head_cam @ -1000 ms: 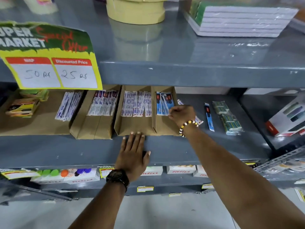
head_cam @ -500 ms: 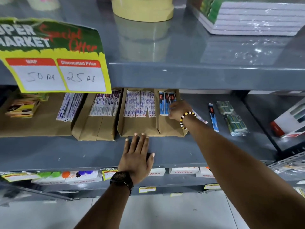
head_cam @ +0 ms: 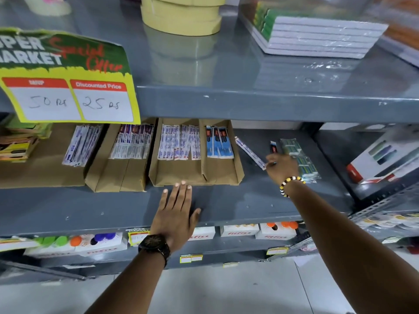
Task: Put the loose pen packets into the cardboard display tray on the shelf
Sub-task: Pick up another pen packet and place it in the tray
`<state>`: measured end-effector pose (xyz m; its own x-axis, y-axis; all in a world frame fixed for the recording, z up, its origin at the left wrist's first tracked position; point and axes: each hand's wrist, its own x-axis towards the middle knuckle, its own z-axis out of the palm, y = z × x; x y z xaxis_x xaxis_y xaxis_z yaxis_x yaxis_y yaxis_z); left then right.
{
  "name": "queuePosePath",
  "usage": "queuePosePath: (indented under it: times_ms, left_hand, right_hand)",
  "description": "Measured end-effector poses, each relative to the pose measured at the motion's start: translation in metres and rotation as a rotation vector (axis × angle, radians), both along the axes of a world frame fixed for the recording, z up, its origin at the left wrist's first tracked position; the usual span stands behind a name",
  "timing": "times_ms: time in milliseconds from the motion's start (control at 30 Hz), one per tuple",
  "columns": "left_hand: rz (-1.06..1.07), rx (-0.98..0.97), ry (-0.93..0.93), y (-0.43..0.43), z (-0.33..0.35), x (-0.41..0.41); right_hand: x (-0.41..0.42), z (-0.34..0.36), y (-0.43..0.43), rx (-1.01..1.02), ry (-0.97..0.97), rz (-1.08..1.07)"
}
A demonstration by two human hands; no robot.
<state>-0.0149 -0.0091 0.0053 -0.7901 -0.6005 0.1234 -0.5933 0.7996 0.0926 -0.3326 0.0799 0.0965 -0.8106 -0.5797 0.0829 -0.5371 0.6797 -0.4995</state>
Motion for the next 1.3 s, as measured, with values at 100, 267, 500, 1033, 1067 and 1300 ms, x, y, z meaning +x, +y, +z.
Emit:
queuePosePath:
  times_ms: [100, 267, 500, 1033, 1067, 1300]
  left_hand:
    - [0.003, 0.002, 0.012, -0.001, -0.001, -0.001]
    - [0.006, 0.009, 0.022, -0.002, -0.003, -0.003]
    - [0.019, 0.024, 0.015, -0.004, -0.003, -0.003]
    - [0.061, 0.166, 0.065, -0.002, 0.007, 0.002]
    - [0.071, 0.231, 0.108, -0.001, 0.012, 0.003]
    - [0.111, 0.624, 0.57, 0.009, 0.083, -0.001]
  right_hand:
    - [-0.006, -0.013, 0.002, 0.139, 0.01, 0.054]
    - [-0.008, -0.021, -0.008, 0.228, 0.021, 0.06]
    - [-0.019, -0.028, -0.021, 0.27, 0.003, 0.071]
    - [-0.026, 0.017, 0.029, -0.204, -0.207, -0.087]
    - [-0.025, 0.021, 0.036, -0.282, -0.293, -0.084]
    - [0.009, 0.062, 0.068, -0.633, -0.634, 0.052]
